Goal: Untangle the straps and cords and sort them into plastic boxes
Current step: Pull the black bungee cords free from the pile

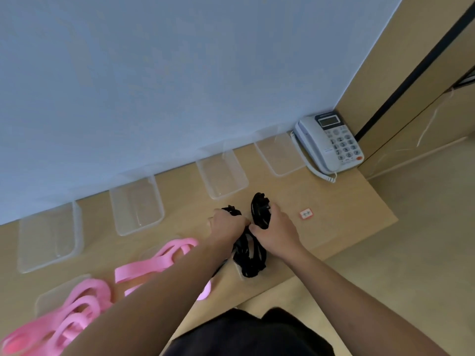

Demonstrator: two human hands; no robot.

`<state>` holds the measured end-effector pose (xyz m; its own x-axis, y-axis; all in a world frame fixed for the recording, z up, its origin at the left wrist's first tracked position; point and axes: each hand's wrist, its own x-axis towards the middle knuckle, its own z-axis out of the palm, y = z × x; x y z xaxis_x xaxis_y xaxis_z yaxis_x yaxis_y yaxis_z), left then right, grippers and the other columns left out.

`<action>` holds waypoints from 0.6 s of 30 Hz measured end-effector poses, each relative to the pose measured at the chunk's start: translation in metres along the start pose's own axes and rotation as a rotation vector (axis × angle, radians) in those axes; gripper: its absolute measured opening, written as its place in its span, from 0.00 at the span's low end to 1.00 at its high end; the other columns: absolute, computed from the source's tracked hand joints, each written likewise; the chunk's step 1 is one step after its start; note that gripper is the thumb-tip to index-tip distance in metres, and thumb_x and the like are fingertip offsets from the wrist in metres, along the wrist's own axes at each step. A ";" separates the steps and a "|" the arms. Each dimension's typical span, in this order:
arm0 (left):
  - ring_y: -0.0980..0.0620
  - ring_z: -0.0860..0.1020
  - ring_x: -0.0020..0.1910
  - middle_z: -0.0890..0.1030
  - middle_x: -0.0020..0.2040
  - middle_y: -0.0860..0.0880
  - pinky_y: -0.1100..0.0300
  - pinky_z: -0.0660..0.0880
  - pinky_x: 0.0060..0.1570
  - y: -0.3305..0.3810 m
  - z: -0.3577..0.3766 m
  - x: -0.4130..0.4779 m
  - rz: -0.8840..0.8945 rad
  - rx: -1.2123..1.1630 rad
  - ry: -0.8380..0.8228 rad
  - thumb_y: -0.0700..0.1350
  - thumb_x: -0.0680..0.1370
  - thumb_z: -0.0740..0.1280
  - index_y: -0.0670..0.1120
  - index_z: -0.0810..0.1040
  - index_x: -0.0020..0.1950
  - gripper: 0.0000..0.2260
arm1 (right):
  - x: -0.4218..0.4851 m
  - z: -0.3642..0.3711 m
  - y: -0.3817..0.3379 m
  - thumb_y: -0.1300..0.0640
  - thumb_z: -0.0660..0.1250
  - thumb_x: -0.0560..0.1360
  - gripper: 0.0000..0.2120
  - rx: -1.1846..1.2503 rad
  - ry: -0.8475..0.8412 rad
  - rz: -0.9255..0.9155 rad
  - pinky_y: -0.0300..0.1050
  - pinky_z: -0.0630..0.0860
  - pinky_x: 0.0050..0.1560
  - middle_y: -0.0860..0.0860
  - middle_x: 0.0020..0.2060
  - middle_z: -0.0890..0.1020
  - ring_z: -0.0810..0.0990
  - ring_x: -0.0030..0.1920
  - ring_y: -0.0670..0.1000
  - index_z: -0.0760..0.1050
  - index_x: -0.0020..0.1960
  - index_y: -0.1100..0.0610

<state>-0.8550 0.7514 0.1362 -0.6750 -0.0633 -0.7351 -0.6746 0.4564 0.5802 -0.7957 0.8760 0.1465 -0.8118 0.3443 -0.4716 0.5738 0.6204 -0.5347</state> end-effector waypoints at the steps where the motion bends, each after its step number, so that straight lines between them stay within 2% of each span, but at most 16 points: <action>1: 0.47 0.77 0.46 0.73 0.63 0.41 0.57 0.74 0.34 0.000 -0.001 0.001 0.021 0.036 0.019 0.43 0.73 0.74 0.40 0.71 0.58 0.18 | 0.001 0.003 0.001 0.41 0.68 0.74 0.30 -0.044 0.001 -0.031 0.53 0.76 0.58 0.52 0.60 0.77 0.76 0.61 0.57 0.65 0.70 0.51; 3: 0.48 0.76 0.45 0.74 0.60 0.43 0.56 0.74 0.36 -0.001 -0.005 0.003 0.074 0.144 0.064 0.46 0.73 0.73 0.43 0.71 0.57 0.18 | 0.002 0.009 0.004 0.40 0.65 0.76 0.24 -0.157 0.050 -0.104 0.54 0.75 0.60 0.52 0.59 0.77 0.74 0.61 0.57 0.70 0.67 0.52; 5: 0.46 0.76 0.49 0.74 0.58 0.47 0.53 0.77 0.44 -0.004 -0.007 0.002 0.113 0.216 0.101 0.48 0.72 0.72 0.46 0.72 0.63 0.21 | 0.002 0.012 0.008 0.40 0.64 0.77 0.24 -0.172 0.080 -0.150 0.51 0.72 0.62 0.52 0.60 0.77 0.72 0.63 0.57 0.71 0.68 0.53; 8: 0.48 0.73 0.51 0.75 0.61 0.46 0.56 0.70 0.45 -0.008 -0.006 -0.005 0.146 0.237 0.157 0.48 0.72 0.73 0.47 0.70 0.72 0.29 | 0.005 0.013 0.015 0.40 0.64 0.78 0.26 -0.226 0.034 -0.217 0.48 0.71 0.62 0.52 0.62 0.76 0.72 0.63 0.55 0.71 0.69 0.54; 10: 0.47 0.76 0.53 0.79 0.61 0.46 0.56 0.70 0.44 -0.006 -0.006 -0.012 0.175 0.269 0.161 0.49 0.73 0.73 0.47 0.73 0.67 0.24 | 0.006 0.010 0.018 0.38 0.64 0.77 0.26 -0.299 -0.012 -0.258 0.48 0.72 0.61 0.52 0.62 0.76 0.72 0.62 0.56 0.71 0.68 0.54; 12: 0.46 0.78 0.52 0.81 0.58 0.45 0.56 0.72 0.44 -0.005 -0.010 -0.021 0.200 0.310 0.155 0.50 0.74 0.72 0.46 0.76 0.60 0.17 | 0.004 0.001 0.020 0.37 0.65 0.76 0.29 -0.272 -0.029 -0.294 0.49 0.72 0.61 0.53 0.61 0.77 0.72 0.62 0.56 0.70 0.70 0.53; 13: 0.46 0.78 0.54 0.81 0.59 0.45 0.55 0.72 0.46 -0.005 -0.013 -0.026 0.214 0.339 0.155 0.51 0.75 0.71 0.46 0.76 0.61 0.18 | 0.002 -0.004 0.019 0.36 0.65 0.76 0.31 -0.238 -0.007 -0.318 0.49 0.72 0.61 0.53 0.61 0.77 0.73 0.62 0.56 0.70 0.71 0.53; 16: 0.44 0.75 0.66 0.77 0.69 0.45 0.54 0.72 0.56 -0.011 -0.026 -0.049 0.263 0.414 0.227 0.55 0.76 0.70 0.49 0.73 0.73 0.26 | -0.008 -0.019 0.014 0.39 0.67 0.76 0.31 -0.169 0.100 -0.484 0.50 0.71 0.62 0.54 0.61 0.77 0.73 0.62 0.56 0.69 0.73 0.55; 18: 0.46 0.74 0.69 0.75 0.72 0.47 0.52 0.72 0.64 -0.022 -0.037 -0.070 0.290 0.399 0.301 0.56 0.77 0.70 0.51 0.72 0.76 0.28 | -0.016 -0.023 0.004 0.44 0.70 0.76 0.30 -0.112 0.076 -0.640 0.50 0.71 0.64 0.54 0.62 0.78 0.73 0.63 0.56 0.71 0.73 0.57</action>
<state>-0.8034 0.7132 0.1879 -0.9103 -0.1091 -0.3994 -0.3240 0.7883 0.5230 -0.7826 0.8890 0.1679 -0.9970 -0.0713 -0.0308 -0.0372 0.7873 -0.6155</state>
